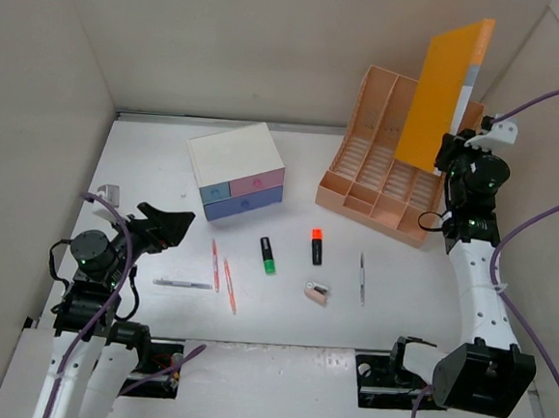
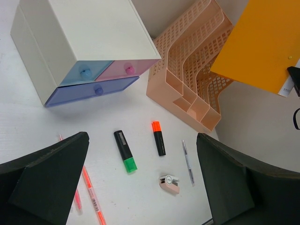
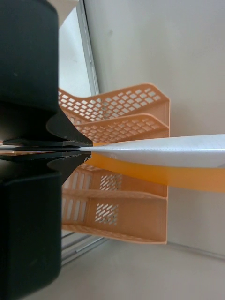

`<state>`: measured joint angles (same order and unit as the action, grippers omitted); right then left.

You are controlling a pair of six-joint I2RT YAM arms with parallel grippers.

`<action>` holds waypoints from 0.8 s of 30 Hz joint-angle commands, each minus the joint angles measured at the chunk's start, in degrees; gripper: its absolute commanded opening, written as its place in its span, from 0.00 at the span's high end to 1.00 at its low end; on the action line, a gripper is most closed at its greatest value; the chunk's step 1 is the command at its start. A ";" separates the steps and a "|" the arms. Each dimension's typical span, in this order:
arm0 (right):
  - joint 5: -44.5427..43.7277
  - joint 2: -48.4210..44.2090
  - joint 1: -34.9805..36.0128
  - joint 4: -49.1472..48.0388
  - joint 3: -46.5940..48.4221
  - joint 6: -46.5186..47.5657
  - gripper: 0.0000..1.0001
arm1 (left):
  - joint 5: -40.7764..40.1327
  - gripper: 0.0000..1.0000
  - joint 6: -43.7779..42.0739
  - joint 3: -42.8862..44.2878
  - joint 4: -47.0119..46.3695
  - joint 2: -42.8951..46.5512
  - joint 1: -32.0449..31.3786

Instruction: Organize the desk

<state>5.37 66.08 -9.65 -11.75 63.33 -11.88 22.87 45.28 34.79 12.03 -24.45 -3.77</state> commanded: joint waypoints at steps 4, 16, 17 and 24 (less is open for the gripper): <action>2.28 1.85 -1.51 -15.05 -0.49 -0.86 1.00 | 1.91 0.05 -0.19 2.48 -5.62 -2.89 -0.18; 2.98 -1.92 1.21 -9.00 3.55 -2.36 1.00 | 0.59 0.05 1.21 -0.07 -3.86 0.98 -0.18; 2.98 -1.84 1.47 -9.08 3.55 -2.45 1.00 | 0.59 0.05 1.30 -0.24 -4.38 0.98 -0.18; 0.79 0.62 3.49 -11.27 3.99 -2.62 1.00 | 0.77 0.05 0.34 1.25 -3.68 -0.07 -0.18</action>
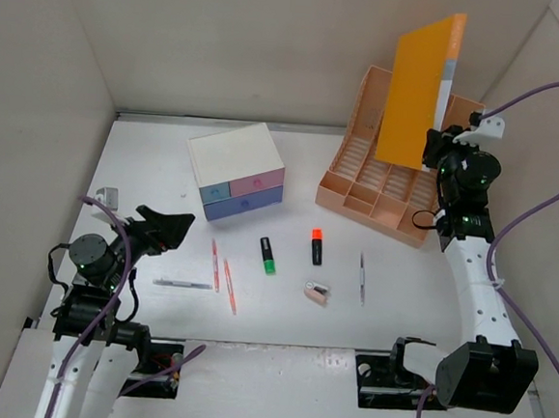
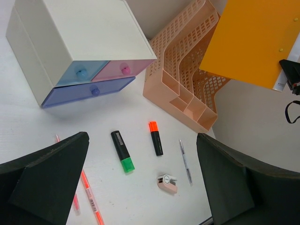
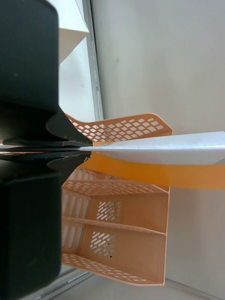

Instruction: Organize the desk

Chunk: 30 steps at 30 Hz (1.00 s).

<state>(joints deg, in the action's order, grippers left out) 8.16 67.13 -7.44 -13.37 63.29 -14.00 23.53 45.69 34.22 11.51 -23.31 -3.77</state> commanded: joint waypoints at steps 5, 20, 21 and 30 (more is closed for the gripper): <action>-4.38 1.51 1.55 -11.59 3.95 -0.15 1.00 | 0.11 0.05 -0.08 2.08 -2.63 -1.04 -0.18; -3.51 -0.07 1.46 -14.85 3.77 0.20 1.00 | -0.41 0.05 -0.16 2.43 -1.66 -0.33 -0.18; -3.24 -0.42 1.47 -15.11 3.77 0.37 1.00 | -0.50 0.05 -0.08 2.35 -1.66 -0.33 -0.18; -3.85 -0.95 1.55 -15.20 4.21 0.29 1.00 | 0.38 0.05 0.89 1.73 -4.48 -1.91 -0.18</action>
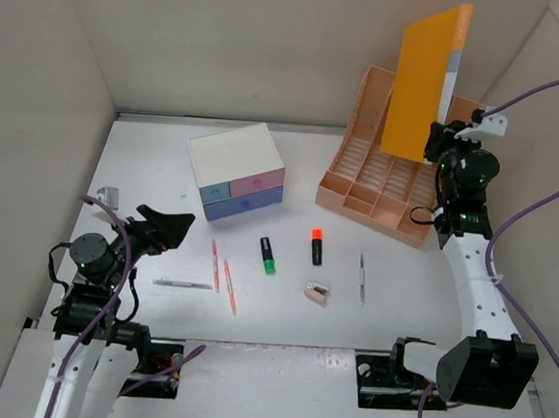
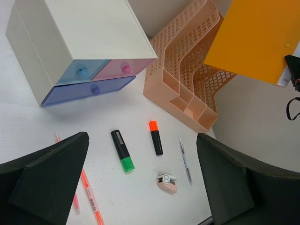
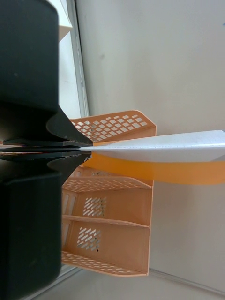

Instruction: Organize the desk

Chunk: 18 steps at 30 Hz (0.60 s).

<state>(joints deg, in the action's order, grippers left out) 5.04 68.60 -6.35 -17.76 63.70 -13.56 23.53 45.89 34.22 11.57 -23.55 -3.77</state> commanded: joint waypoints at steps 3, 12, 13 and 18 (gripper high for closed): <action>-1.00 -1.10 0.46 -11.94 3.01 0.38 1.00 | 0.64 0.05 0.34 2.08 -4.54 -2.29 -0.18; -2.14 2.77 0.46 -16.52 2.74 2.58 1.00 | 0.64 0.05 -0.45 3.22 -3.40 -3.17 -0.18; -2.14 2.94 0.37 -16.61 2.66 2.92 1.00 | 0.64 0.05 -0.45 3.14 -3.75 -3.25 -0.18; -2.31 5.13 0.37 -19.32 1.51 3.45 1.00 | 0.82 0.05 0.17 2.78 -4.72 -3.96 -0.18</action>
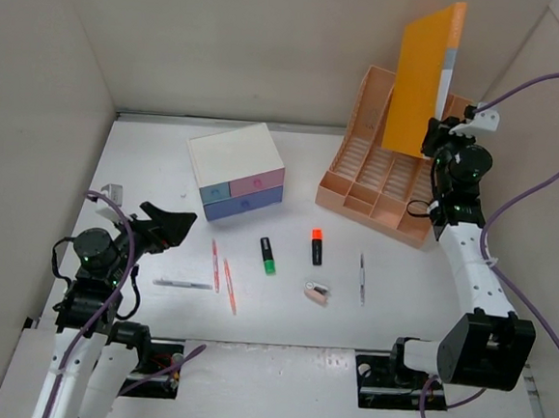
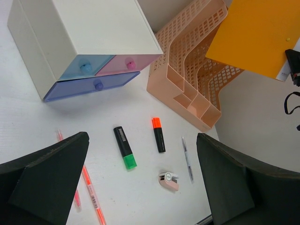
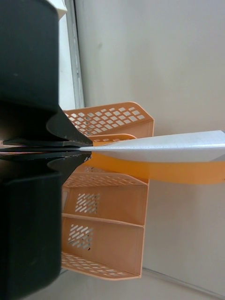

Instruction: Organize the desk

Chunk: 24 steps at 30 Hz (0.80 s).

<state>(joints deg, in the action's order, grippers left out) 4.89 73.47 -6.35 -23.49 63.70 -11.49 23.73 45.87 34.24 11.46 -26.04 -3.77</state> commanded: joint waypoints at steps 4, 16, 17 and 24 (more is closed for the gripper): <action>-2.42 2.29 0.81 -15.45 0.99 1.64 1.00 | 0.53 0.05 0.36 2.76 -4.61 -1.55 -0.18; -2.86 3.96 2.74 -18.35 -5.51 4.19 1.00 | -0.08 0.05 0.54 2.32 -3.47 -0.59 -0.18; -2.86 3.79 2.92 -18.70 -6.04 4.19 1.00 | -0.08 0.05 0.45 2.32 -3.47 -0.68 -0.18; -1.99 2.03 4.85 -18.70 -12.10 4.10 0.90 | 0.01 0.05 0.28 2.41 -3.47 -0.94 -0.18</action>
<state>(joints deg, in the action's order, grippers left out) 2.81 77.62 -3.03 -36.12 52.80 -7.99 23.68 45.87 34.24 11.46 -26.46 -3.77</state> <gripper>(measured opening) 0.084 0.956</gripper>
